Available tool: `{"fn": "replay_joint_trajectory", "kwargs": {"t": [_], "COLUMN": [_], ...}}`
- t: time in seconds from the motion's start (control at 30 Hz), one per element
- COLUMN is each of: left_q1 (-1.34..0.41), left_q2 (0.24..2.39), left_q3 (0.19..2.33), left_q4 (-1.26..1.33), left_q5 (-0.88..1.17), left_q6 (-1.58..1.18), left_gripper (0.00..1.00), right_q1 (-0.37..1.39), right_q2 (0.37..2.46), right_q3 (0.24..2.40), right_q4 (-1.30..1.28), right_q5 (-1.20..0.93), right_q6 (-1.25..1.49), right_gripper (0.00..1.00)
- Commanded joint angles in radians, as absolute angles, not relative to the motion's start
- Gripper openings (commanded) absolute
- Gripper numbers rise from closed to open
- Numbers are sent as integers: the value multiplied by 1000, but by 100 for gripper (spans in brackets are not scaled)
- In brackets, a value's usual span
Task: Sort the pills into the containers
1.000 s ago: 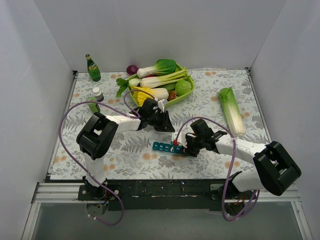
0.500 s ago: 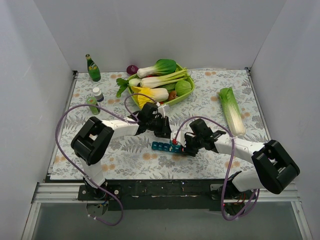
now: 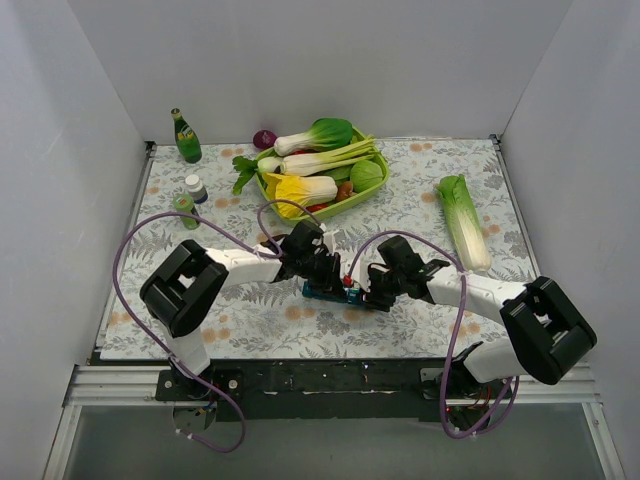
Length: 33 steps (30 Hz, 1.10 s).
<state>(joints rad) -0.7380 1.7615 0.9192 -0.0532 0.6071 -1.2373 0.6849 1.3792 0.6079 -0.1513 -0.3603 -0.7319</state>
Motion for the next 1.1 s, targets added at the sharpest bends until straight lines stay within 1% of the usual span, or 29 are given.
{"fn": "replay_joint_trajectory", "kwargs": {"t": [0.0, 0.33, 0.57, 0.73, 0.8, 1.07], "left_q1": [-750, -752, -750, -750, -750, -750], "left_q2": [1738, 1664, 1646, 1687, 1738, 1865], "left_q3": [940, 1051, 1063, 1037, 1029, 1009], "left_q4": [-150, -161, -196, -233, -276, -330], "left_q5": [523, 476, 453, 480, 473, 359], "left_q6": [-1212, -1258, -1256, -1238, -1223, -1186], "left_gripper": [1, 0, 0, 0, 0, 0], "right_q1": [689, 689, 689, 689, 689, 689], "right_q2": [1411, 1408, 1408, 1410, 1413, 1417], "right_q3": [615, 614, 614, 614, 614, 617], "right_q4": [-169, -170, -169, -169, -169, -172], "right_q5": [-324, -327, -328, -327, -325, -322], "right_q6": [-723, -722, -724, -723, -721, -721], "right_gripper": [36, 36, 36, 36, 36, 36]}}
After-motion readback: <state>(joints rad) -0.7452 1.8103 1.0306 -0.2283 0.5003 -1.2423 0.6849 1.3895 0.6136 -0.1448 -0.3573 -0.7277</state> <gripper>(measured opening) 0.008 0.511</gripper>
